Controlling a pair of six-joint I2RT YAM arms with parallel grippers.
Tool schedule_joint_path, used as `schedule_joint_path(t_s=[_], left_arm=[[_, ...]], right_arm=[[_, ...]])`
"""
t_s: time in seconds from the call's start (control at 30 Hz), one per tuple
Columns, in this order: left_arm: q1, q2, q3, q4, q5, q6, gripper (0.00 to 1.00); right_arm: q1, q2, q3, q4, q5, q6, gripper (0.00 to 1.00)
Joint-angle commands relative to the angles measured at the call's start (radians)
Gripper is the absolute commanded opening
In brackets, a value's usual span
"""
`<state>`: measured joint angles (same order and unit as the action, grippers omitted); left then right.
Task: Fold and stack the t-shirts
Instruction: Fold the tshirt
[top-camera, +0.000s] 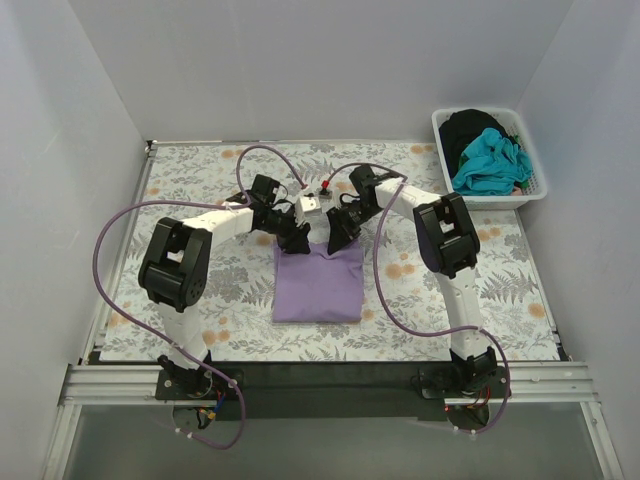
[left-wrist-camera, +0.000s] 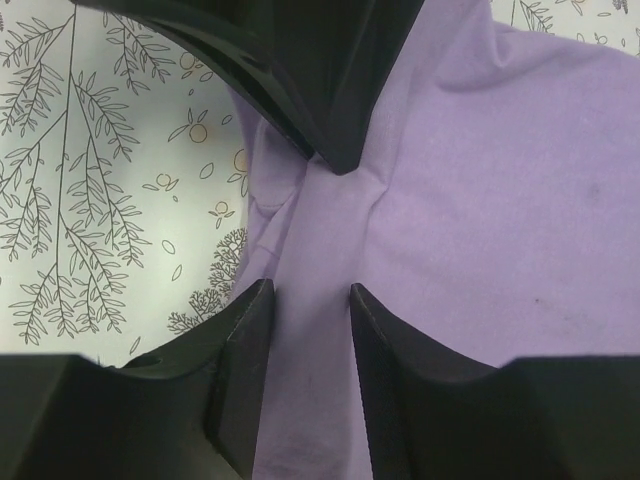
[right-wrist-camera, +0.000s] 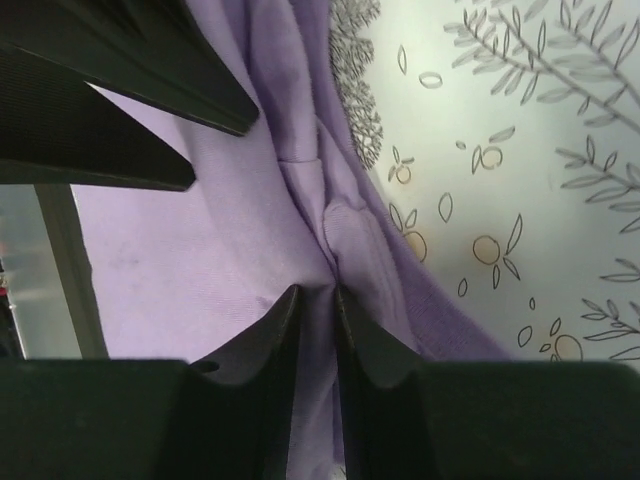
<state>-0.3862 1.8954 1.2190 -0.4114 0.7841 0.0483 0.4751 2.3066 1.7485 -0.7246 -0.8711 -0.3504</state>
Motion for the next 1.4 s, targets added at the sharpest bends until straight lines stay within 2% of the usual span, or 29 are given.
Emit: schedule_joint_path(t_s=[0.0, 0.07, 0.1, 0.23, 0.43, 0.53, 0.57, 0.67, 0.8, 1.17, 1.37], left_arm=[[-0.006, -0.022, -0.013, 0.000, 0.007, 0.018, 0.35], [-0.006, -0.024, -0.018, 0.000, -0.003, 0.016, 0.37], [-0.006, -0.022, -0.019, 0.000, -0.006, 0.016, 0.44], [-0.006, -0.012, -0.019, 0.006, -0.016, 0.021, 0.53], [-0.008, 0.007, 0.010, 0.022, 0.000, 0.007, 0.52], [-0.010, 0.018, 0.016, 0.020, 0.001, 0.005, 0.45], [-0.008, 0.019, 0.017, 0.019, 0.000, 0.008, 0.35], [-0.010, 0.010, 0.027, -0.020, 0.007, 0.028, 0.17], [-0.010, -0.039, 0.019, -0.047, 0.017, 0.024, 0.00], [0.015, -0.159, 0.001, -0.067, 0.003, 0.019, 0.00], [0.070, -0.147, 0.007, -0.052, -0.003, 0.027, 0.00]], right_arm=[[-0.001, 0.001, -0.041, 0.033, 0.026, 0.017, 0.26], [-0.003, -0.006, -0.040, 0.033, 0.009, 0.030, 0.27], [-0.003, -0.016, -0.034, 0.030, -0.021, 0.033, 0.27], [-0.003, -0.071, -0.011, 0.028, -0.072, 0.051, 0.28], [-0.013, -0.144, -0.003, 0.028, -0.082, 0.065, 0.29], [-0.033, -0.122, 0.003, 0.030, -0.039, 0.060, 0.29], [-0.038, -0.112, 0.005, 0.030, -0.036, 0.060, 0.29], [-0.041, -0.081, -0.010, 0.030, 0.013, 0.047, 0.29], [-0.038, -0.035, -0.020, 0.034, 0.047, 0.036, 0.27], [-0.033, 0.001, -0.073, 0.039, 0.133, -0.001, 0.24], [-0.035, 0.004, -0.069, 0.037, 0.136, -0.007, 0.24]])
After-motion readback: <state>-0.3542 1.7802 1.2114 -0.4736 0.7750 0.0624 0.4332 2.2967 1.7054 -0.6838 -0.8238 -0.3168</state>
